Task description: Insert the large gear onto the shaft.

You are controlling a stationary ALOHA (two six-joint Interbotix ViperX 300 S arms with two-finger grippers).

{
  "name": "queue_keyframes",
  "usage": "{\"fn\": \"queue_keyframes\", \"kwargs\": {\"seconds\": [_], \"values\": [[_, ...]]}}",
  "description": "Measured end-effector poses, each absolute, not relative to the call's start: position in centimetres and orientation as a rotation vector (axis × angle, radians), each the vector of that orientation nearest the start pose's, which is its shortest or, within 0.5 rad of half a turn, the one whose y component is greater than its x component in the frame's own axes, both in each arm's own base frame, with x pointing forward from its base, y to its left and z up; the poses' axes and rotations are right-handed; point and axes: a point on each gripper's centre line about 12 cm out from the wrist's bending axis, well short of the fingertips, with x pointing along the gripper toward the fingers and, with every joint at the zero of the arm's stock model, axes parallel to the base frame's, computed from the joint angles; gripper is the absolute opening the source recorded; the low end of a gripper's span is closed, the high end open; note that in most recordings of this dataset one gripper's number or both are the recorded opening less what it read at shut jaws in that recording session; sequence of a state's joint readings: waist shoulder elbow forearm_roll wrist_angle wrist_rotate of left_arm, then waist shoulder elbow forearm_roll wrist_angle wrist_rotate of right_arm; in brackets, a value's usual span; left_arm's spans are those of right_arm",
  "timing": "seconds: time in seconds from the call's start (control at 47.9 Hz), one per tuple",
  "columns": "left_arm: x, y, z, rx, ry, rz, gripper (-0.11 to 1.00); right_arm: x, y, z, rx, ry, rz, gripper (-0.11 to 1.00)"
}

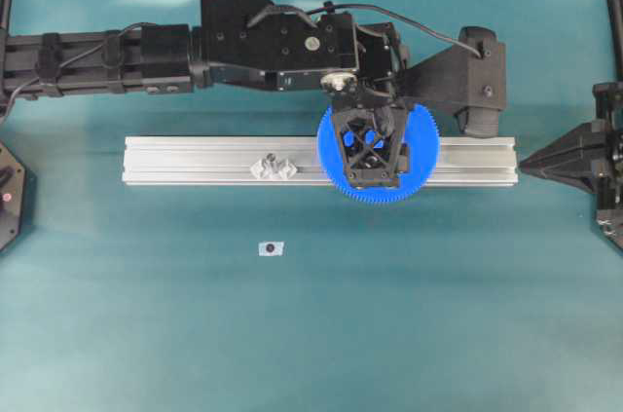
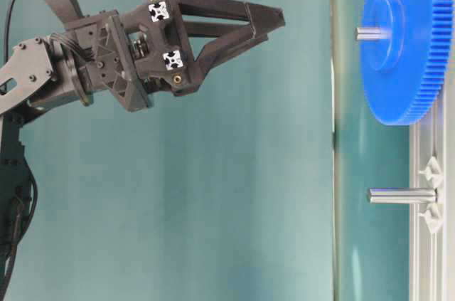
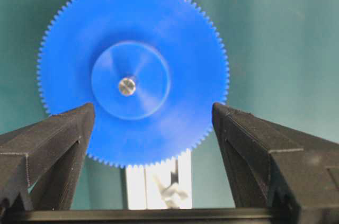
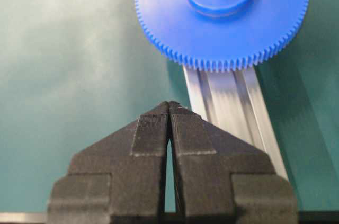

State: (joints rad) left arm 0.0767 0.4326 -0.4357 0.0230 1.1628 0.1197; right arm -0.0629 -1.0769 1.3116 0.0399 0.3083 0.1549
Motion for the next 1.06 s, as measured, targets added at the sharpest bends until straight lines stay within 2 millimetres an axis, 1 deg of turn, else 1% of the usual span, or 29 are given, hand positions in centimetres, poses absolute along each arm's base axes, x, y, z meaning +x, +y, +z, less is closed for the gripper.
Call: {"fn": "queue_keyframes", "kwargs": {"seconds": [0.292, 0.564, 1.065], "values": [[52.0, 3.8, 27.4, 0.084, 1.156, 0.006, 0.85, 15.7, -0.8, 19.1, 0.207, 0.535, -0.102, 0.05], [51.5, 3.8, 27.4, 0.074, 1.164, 0.011, 0.85, 15.7, -0.9, 19.1, 0.207, 0.536, -0.102, 0.05], [51.6, 3.8, 27.5, 0.072, 1.156, 0.013, 0.85, 15.7, -0.8, 19.1, 0.210, 0.538, -0.102, 0.05]]}}
